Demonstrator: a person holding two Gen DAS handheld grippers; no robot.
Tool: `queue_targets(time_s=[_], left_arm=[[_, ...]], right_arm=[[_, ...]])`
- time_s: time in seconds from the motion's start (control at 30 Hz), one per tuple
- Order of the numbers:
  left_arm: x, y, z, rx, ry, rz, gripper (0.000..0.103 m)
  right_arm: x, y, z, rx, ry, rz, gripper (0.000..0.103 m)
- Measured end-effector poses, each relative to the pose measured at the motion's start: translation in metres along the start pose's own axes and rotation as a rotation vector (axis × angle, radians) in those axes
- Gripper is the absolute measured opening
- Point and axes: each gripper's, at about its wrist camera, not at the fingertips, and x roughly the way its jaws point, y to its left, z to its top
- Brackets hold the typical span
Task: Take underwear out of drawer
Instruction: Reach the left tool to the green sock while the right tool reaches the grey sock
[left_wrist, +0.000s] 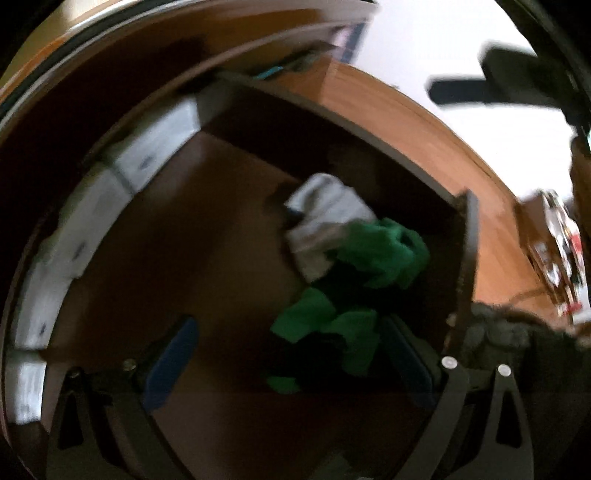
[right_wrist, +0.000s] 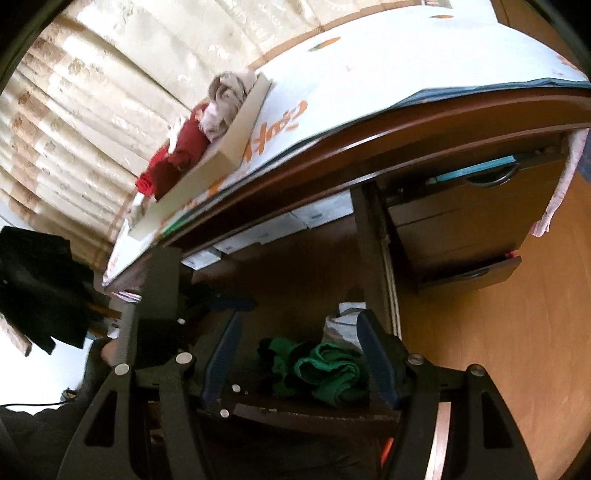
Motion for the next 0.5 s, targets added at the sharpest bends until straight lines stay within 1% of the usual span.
queue_targets(time_s=[0.03, 0.07, 0.17, 0.2, 0.27, 0.33, 0.43, 0.47, 0.5], left_arm=[[0.004, -0.003, 0.000, 0.025, 0.008, -0.011, 0.099], [0.005, -0.003, 0.001, 0.030, 0.006, -0.022, 0.097], [0.012, 0.004, 0.004, 0.015, 0.026, -0.083, 0.097], [0.015, 0.007, 0.006, 0.002, 0.038, -0.093, 0.097], [0.025, 0.009, 0.010, 0.002, 0.076, -0.078, 0.097], [0.032, 0.013, 0.014, -0.010, 0.102, -0.118, 0.095], [0.039, 0.017, 0.018, -0.008, 0.119, -0.159, 0.088], [0.041, 0.020, 0.018, -0.010, 0.124, -0.173, 0.083], [0.043, 0.021, 0.019, -0.013, 0.131, -0.197, 0.081]], right_arm=[[-0.004, -0.003, -0.001, 0.001, -0.009, 0.000, 0.067], [-0.006, -0.004, -0.001, 0.002, -0.015, -0.004, 0.067], [-0.011, -0.015, 0.000, 0.017, -0.028, 0.000, 0.067], [-0.012, -0.018, 0.002, 0.023, -0.031, 0.005, 0.067], [-0.014, -0.025, 0.004, 0.034, -0.040, 0.013, 0.067], [-0.013, -0.031, 0.007, 0.048, -0.043, 0.023, 0.067], [-0.009, -0.036, 0.012, 0.056, -0.036, 0.031, 0.067], [-0.008, -0.037, 0.013, 0.055, -0.035, 0.031, 0.067], [-0.008, -0.038, 0.013, 0.055, -0.036, 0.034, 0.067]])
